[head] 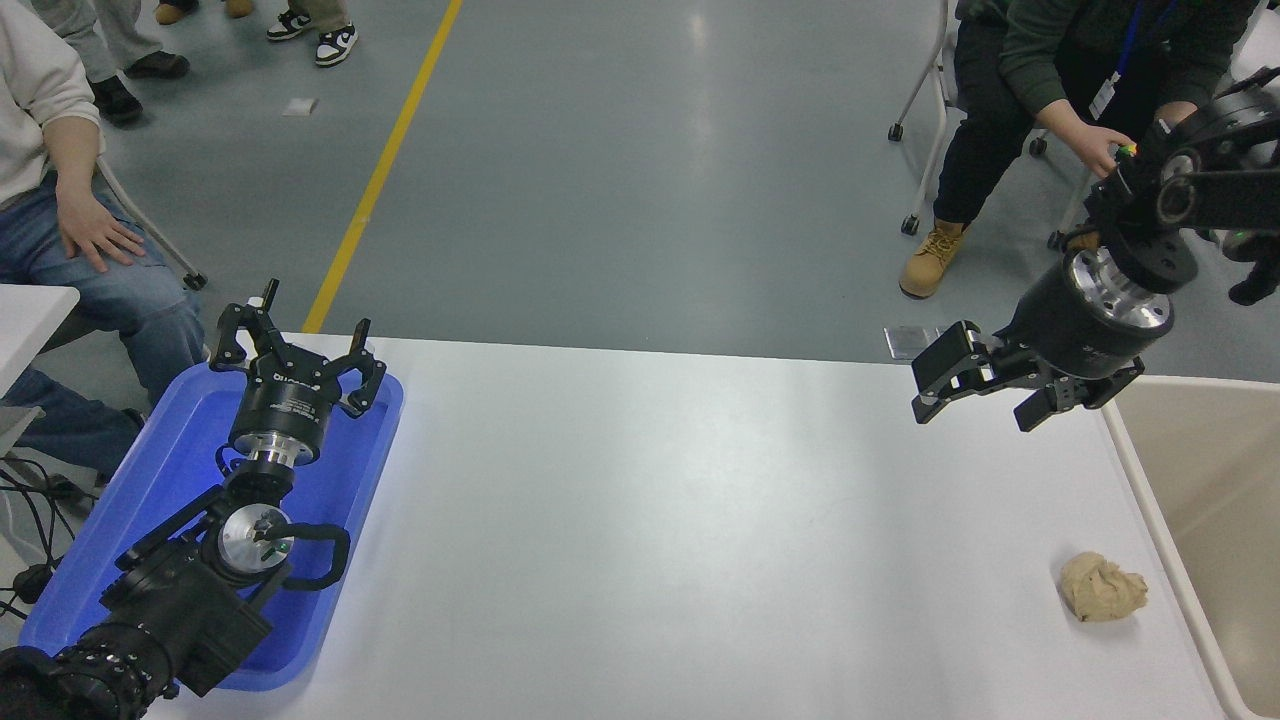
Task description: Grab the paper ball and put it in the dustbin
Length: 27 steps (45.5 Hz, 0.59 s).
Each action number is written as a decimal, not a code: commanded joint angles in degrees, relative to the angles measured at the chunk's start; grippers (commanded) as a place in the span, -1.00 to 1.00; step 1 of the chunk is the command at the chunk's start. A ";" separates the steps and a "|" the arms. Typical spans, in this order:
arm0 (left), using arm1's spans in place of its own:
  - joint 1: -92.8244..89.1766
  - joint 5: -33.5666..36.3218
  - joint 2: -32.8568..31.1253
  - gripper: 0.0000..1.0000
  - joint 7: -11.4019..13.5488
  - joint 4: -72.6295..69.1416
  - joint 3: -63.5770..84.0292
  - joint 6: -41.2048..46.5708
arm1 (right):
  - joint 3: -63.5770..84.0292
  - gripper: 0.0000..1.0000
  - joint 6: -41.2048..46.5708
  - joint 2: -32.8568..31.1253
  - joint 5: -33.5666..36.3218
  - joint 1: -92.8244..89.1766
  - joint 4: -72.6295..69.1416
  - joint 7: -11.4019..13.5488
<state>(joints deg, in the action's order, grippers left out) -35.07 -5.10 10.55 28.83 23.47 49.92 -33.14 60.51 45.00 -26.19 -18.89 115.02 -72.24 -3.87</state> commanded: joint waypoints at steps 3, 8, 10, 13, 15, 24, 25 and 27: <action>0.00 0.00 0.00 1.00 0.00 0.00 0.00 0.01 | -0.13 1.00 0.00 0.00 0.08 -1.02 0.52 0.00; 0.00 0.00 0.00 1.00 0.00 0.00 0.00 0.01 | -0.13 1.00 0.00 0.00 0.51 -2.34 0.70 0.00; 0.00 0.00 0.00 1.00 0.00 0.00 0.00 0.01 | -0.13 1.00 0.00 0.00 0.69 -2.60 0.70 0.00; 0.00 0.00 0.00 1.00 0.00 0.00 0.00 0.01 | -0.22 1.00 0.00 0.18 0.69 -2.52 0.61 0.00; 0.00 0.00 0.00 1.00 0.00 0.00 0.00 0.01 | -0.04 1.00 0.00 -0.08 0.69 -2.34 0.61 0.00; 0.00 0.00 0.00 1.00 0.00 0.00 0.00 0.01 | 0.22 1.00 0.00 -0.17 0.87 -0.23 0.61 0.00; 0.00 0.00 0.00 1.00 0.00 0.00 0.00 0.01 | 0.14 1.00 0.00 -0.09 0.87 -0.14 0.61 0.00; 0.00 0.00 0.00 1.00 0.00 0.00 0.00 0.01 | -0.22 1.00 0.00 -0.17 0.87 -0.06 0.61 0.00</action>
<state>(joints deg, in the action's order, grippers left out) -35.07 -5.10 10.55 28.83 23.47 49.92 -33.14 60.63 45.00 -26.28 -18.21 113.99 -71.65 -3.87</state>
